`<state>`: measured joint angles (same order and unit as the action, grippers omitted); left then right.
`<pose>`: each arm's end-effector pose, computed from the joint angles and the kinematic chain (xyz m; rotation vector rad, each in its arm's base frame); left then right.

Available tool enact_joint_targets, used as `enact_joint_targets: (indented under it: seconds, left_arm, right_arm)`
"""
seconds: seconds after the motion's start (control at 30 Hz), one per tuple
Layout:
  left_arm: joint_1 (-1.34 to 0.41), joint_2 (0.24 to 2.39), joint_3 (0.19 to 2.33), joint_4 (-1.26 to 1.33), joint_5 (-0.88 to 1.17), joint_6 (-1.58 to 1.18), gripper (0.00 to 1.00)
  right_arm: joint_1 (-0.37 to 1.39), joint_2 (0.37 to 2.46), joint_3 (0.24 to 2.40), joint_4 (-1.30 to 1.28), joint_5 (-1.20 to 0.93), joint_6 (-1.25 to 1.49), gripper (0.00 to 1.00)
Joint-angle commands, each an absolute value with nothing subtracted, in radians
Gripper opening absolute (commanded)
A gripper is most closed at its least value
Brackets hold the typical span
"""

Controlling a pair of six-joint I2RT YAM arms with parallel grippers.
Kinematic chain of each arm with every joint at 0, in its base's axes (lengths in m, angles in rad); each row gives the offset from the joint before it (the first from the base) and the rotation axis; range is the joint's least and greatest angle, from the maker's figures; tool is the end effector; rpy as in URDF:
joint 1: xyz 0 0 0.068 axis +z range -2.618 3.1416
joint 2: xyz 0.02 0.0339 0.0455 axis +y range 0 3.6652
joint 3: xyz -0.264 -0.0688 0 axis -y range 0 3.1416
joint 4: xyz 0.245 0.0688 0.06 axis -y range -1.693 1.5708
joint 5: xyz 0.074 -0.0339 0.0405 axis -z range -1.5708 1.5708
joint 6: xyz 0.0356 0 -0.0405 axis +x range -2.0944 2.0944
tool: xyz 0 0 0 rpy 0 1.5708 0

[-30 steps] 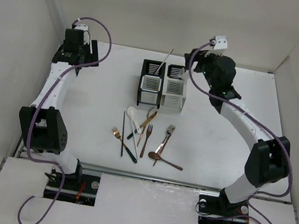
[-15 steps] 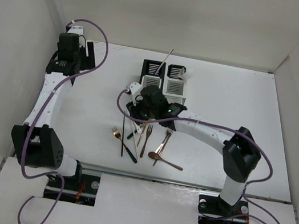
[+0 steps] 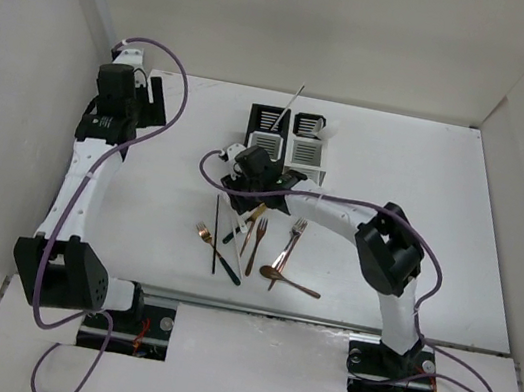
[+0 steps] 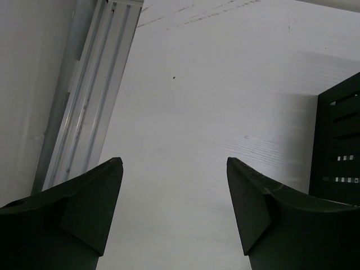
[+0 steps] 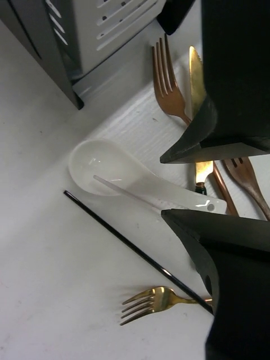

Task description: Sort the eating utensils into containers

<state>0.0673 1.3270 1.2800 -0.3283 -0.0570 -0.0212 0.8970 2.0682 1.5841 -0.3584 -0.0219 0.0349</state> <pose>0.3049 0.0226 0.3780 -0.1238 1.9425 0.0860 0.2887 0.3628 0.2028 -1.0387 2.2340 0.4460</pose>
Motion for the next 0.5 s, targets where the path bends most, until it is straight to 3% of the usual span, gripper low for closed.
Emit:
enact_joint_targets:
  seconds: [0.0,0.47]
  left_arm:
    - [0.071,1.278,1.269,-0.284,-0.057,-0.023,0.72]
    - [0.071,1.269,1.259,-0.284,-0.066,-0.023,0.73]
  right_arm:
    - [0.902,2.097,1.646,-0.371,0.003,0.055,0.44]
    - [0.902,2.137,1.624,-0.391,-0.023,0.037,0.5]
